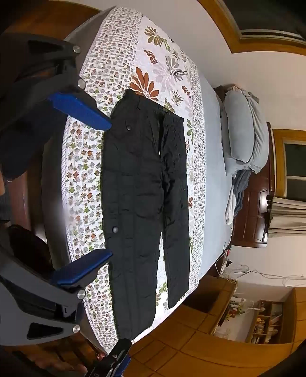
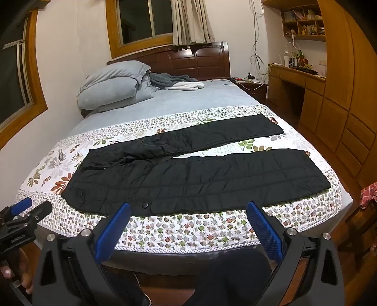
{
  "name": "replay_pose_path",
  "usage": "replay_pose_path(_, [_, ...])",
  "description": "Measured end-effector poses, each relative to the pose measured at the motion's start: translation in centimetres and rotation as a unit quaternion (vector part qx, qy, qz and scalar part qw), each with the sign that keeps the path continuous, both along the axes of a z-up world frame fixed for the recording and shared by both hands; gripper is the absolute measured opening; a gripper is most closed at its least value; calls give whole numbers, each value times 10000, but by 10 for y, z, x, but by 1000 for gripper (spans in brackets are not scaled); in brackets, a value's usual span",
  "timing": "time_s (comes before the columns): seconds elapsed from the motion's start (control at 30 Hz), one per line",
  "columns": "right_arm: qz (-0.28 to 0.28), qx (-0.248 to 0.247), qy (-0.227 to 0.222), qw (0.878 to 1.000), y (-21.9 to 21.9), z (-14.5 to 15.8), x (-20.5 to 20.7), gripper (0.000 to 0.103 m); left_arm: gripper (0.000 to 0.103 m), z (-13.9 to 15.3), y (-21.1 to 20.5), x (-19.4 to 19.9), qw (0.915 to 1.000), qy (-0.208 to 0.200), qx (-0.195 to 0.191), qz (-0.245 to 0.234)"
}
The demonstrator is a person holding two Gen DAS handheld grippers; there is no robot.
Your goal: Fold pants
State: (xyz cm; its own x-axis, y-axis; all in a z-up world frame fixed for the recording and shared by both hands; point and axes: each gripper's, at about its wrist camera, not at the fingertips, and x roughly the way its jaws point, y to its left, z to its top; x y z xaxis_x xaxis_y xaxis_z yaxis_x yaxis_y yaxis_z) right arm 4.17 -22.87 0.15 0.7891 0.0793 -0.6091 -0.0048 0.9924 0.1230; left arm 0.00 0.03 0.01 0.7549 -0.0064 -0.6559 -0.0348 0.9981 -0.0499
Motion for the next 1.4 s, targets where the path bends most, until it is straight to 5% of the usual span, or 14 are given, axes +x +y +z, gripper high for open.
replay_pose_path(1.4, [26, -12, 29, 10000, 6, 1, -1, 100, 100, 1, 7, -3, 9999, -30, 59, 91])
